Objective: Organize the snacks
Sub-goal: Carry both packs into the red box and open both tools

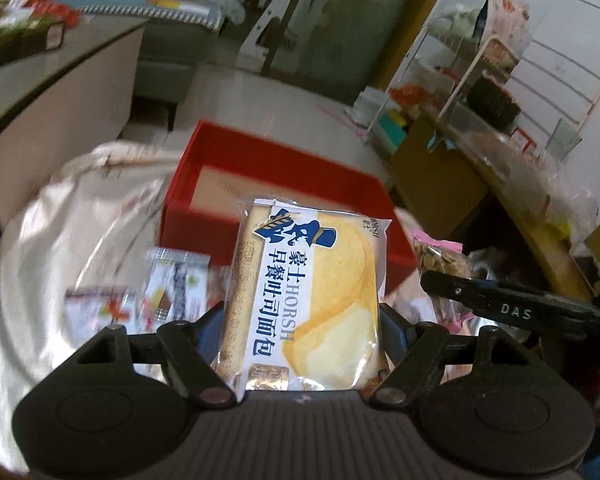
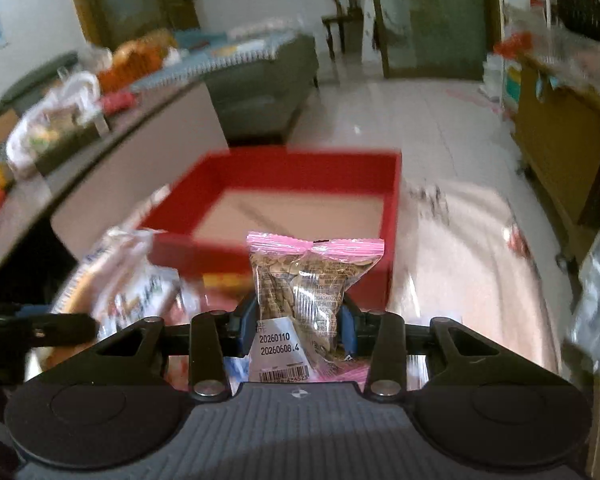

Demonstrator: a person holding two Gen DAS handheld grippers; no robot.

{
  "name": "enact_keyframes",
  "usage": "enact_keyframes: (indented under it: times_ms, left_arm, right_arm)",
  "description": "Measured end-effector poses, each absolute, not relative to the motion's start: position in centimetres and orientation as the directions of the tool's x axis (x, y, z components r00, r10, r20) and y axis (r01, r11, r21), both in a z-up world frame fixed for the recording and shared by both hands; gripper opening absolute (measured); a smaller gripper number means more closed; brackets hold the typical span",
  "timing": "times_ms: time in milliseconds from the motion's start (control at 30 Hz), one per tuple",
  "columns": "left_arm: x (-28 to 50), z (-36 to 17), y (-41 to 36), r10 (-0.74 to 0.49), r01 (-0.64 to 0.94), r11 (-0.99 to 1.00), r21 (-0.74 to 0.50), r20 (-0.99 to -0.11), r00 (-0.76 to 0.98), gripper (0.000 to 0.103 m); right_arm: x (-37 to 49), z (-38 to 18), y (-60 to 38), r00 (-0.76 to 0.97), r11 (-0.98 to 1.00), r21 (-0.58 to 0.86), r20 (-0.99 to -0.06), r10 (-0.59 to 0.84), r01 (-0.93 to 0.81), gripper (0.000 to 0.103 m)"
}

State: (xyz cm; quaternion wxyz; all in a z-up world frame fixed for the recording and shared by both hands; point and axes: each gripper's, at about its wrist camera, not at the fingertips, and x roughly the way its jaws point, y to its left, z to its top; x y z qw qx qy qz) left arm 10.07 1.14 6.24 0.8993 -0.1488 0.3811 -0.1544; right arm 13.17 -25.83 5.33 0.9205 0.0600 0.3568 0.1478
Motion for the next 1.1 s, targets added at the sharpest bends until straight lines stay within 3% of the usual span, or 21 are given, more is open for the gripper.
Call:
enact_keyframes:
  times_ms: [400,733,900,1100]
  left_arm:
    - [20.2,6.6,-0.8,-0.293,0.148,0.949,-0.278,-0.611,0.735,0.07]
    - [25.3,3.2,-1.3,-0.212,0.1,0.973,-0.208,-0.632,0.746,0.071]
    - [26.2,1.4,-1.3,-0.151,0.071,0.987,-0.145,-0.676,0.721,0.074]
    - [25.8,2.2,-0.5,-0.164,0.045,0.981,-0.19,-0.681,0.714,0.075]
  right_arm:
    - [20.8,5.0,-24.7,0.736,0.954,0.201,-0.607,0.301,-0.224,0.049]
    - [25.2,1.2,-23.8,0.709,0.957,0.173,-0.643,0.288,-0.232,0.049]
    - [25.9,-0.3,-23.6,0.697,0.964,0.146,-0.668,0.261,-0.221,0.067]
    - [25.3,0.8,-23.7,0.723,0.969,0.14,-0.645,0.246,-0.205,0.068]
